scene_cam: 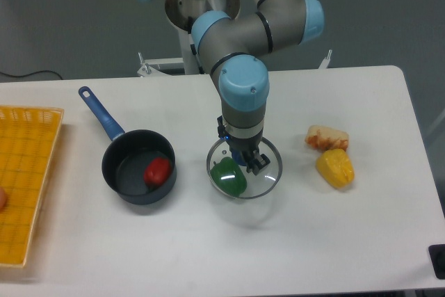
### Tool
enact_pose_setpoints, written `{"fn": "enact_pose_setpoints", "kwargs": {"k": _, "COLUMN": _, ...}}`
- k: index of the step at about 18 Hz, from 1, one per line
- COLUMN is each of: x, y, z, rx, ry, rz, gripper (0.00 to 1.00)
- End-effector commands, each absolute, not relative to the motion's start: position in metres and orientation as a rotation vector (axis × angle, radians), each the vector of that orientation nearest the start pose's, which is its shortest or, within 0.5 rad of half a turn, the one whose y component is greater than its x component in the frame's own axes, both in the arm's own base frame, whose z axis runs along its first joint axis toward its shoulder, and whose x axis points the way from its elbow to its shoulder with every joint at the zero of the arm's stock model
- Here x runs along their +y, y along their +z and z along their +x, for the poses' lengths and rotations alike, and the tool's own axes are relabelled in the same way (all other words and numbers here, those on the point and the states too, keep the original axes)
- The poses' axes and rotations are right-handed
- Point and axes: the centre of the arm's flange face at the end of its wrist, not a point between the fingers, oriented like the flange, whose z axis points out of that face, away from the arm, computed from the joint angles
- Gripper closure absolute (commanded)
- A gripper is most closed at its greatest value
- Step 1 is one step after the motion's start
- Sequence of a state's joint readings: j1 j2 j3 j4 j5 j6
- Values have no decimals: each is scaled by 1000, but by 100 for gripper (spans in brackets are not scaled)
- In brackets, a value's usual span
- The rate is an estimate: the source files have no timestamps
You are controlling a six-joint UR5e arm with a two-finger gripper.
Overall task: Close the pot lid
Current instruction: 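Grip the blue knob of the glass lid with the gripper, then lift the glass lid off the green pepper and carry it over the saucepan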
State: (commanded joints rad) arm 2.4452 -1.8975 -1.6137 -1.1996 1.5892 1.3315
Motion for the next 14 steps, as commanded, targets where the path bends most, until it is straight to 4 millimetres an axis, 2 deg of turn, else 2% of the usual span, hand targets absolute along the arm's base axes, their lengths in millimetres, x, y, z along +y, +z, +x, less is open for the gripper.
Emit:
{"fn": "enact_pose_setpoints", "kwargs": {"k": 9, "x": 492, "y": 326, "z": -371, "rx": 696, "ry": 16, "rz": -3079, "gripper": 52}}
{"fn": "enact_pose_setpoints", "kwargs": {"k": 13, "x": 497, "y": 329, "z": -358, "rx": 664, "ry": 20, "rz": -3087, "gripper": 52}}
{"fn": "enact_pose_setpoints", "kwargs": {"k": 14, "x": 501, "y": 332, "z": -348, "rx": 682, "ry": 24, "rz": -3081, "gripper": 52}}
